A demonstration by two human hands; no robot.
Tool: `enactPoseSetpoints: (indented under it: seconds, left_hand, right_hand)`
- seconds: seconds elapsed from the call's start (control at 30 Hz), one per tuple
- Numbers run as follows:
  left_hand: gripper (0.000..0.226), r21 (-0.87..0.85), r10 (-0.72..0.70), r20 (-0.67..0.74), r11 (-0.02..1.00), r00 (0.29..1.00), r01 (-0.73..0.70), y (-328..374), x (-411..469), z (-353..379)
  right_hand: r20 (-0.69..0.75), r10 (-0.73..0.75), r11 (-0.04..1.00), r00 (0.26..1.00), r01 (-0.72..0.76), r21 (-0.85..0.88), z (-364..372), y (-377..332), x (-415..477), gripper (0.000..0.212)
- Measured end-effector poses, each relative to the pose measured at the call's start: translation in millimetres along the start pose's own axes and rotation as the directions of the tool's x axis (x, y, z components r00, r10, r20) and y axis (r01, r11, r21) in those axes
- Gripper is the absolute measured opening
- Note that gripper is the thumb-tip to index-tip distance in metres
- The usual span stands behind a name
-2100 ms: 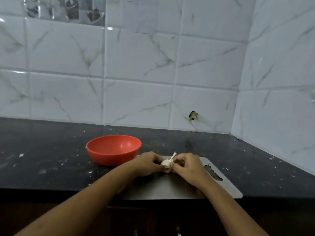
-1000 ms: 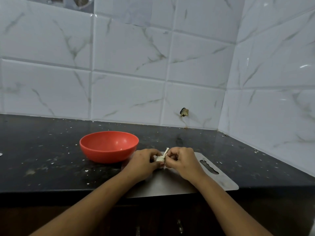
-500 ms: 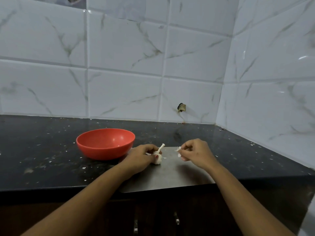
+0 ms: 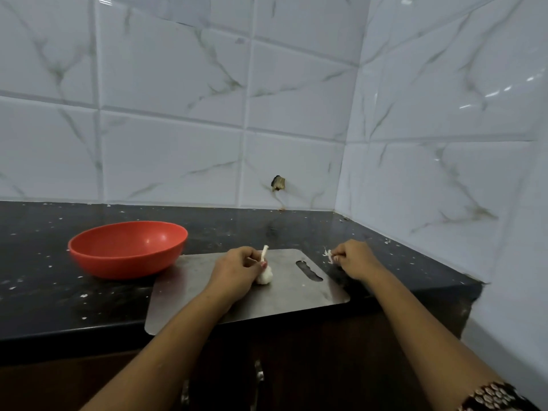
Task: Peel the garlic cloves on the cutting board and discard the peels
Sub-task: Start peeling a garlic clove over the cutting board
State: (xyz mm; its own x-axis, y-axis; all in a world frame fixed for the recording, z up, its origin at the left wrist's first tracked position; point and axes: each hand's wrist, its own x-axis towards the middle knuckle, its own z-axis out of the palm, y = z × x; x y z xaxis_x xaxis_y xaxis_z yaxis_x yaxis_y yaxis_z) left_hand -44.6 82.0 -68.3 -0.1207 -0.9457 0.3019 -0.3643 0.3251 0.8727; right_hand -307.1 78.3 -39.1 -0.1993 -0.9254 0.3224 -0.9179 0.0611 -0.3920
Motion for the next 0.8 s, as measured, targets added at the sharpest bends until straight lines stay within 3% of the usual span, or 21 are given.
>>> enactPoseSetpoints:
  seconds: [0.17,0.23,0.3,0.37,0.43,0.47,0.53,0.63,0.7,0.8]
  left_hand:
    - [0.030,0.103,0.006,0.079,0.995,0.997,-0.015,2,-5,-3]
    - [0.034,0.150,0.026,0.075,0.988,0.997,-0.037,3,-6,-2]
    - [0.032,0.181,0.072,0.036,0.981,0.997,-0.077,4,-7,-2]
    - [0.028,0.205,0.129,-0.036,0.972,0.991,-0.119,5,-8,-4]
    - [0.025,0.208,0.171,-0.075,0.966,0.982,-0.153,7,-10,-6]
    - [0.025,0.211,0.188,-0.070,0.963,0.980,-0.170,7,-11,-5]
    - [0.028,0.259,0.228,-0.051,0.943,0.972,-0.208,8,-10,-4]
    - [0.028,0.250,0.249,-0.017,0.939,0.968,-0.237,13,-7,1]
    - [0.027,0.243,0.239,0.013,0.941,0.971,-0.235,17,-7,6]
    - [0.028,0.246,0.236,0.024,0.940,0.971,-0.235,14,-7,13]
  right_hand:
    - [-0.213,-0.050,0.990,0.976,0.076,0.117,2,-25,-17,0.026]
    - [-0.151,-0.113,0.930,0.982,0.158,0.332,4,-56,-34,0.024]
    - [0.000,-0.222,0.813,0.975,0.185,0.552,10,-86,-52,0.026]
    - [0.036,-0.327,0.780,0.944,0.248,0.575,21,-106,-61,0.026]
    - [-0.037,-0.330,0.765,0.943,0.290,0.575,29,-113,-63,0.012]
    - [-0.065,-0.305,0.733,0.950,0.278,0.620,31,-112,-63,0.004]
    - [-0.069,-0.234,0.649,0.970,0.209,0.731,30,-105,-61,0.011]
    - [0.023,-0.200,0.517,0.979,0.086,0.852,26,-92,-63,0.008]
    - [0.050,-0.232,0.522,0.971,0.082,0.849,28,-87,-66,0.007]
    - [-0.045,-0.256,0.615,0.966,0.199,0.763,37,-86,-67,0.016]
